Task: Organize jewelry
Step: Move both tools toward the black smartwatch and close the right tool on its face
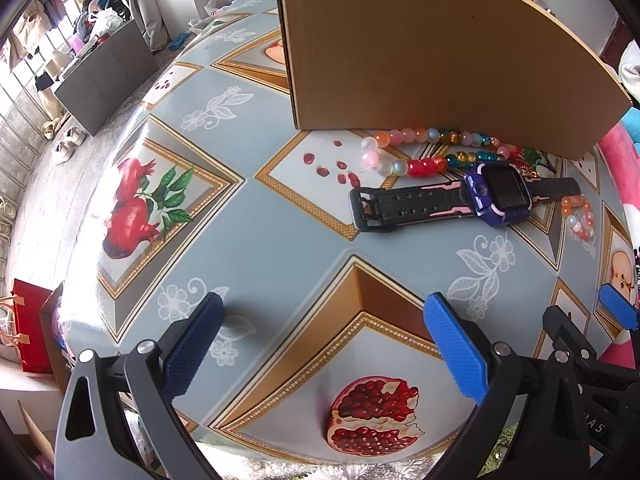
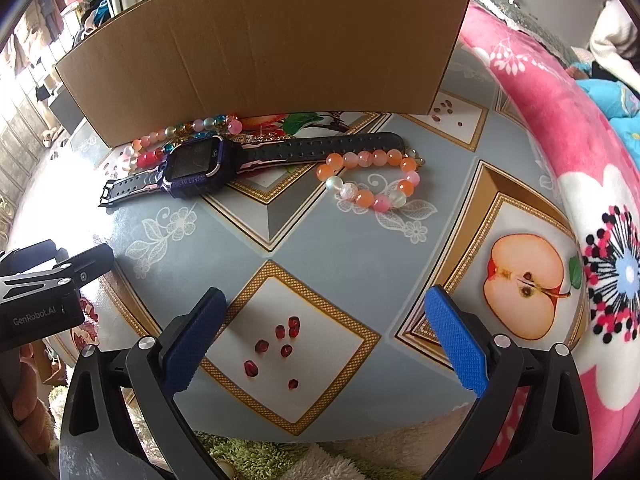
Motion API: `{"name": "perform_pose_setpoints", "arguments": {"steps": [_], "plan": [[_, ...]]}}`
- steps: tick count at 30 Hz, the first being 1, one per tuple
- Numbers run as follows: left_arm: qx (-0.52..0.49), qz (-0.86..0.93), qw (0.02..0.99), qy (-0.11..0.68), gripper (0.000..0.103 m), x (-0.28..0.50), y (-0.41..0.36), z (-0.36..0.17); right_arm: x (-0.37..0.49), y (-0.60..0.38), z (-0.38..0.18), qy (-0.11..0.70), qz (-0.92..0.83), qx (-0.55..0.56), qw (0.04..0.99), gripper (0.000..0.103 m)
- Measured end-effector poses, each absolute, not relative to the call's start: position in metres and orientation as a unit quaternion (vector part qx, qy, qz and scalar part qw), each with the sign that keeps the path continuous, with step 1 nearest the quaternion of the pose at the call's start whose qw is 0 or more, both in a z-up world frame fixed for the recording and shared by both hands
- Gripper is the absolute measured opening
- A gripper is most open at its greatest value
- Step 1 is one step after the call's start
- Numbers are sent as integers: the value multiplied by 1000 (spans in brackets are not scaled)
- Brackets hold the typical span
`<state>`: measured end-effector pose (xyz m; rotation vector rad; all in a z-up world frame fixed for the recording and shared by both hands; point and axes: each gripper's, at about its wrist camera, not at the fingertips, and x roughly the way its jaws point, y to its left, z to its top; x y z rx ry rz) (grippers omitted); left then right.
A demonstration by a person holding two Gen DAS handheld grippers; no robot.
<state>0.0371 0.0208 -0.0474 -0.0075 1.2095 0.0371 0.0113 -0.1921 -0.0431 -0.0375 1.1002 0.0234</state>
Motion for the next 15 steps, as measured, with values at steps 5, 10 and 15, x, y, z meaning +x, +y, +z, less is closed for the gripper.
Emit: {"name": "perform_pose_setpoints", "arguments": {"steps": [5, 10, 15], "plan": [[-1, 15, 827, 562, 99, 36, 19, -47, 8, -191, -43, 520, 13, -18, 854, 96], [4, 6, 829, 559, 99, 37, 21, -50, 10, -195, -42, 522, 21, -21, 852, 96], [0, -19, 837, 546, 99, 41, 29, -46, 9, -200, -41, 515, 46, -24, 856, 96]]}}
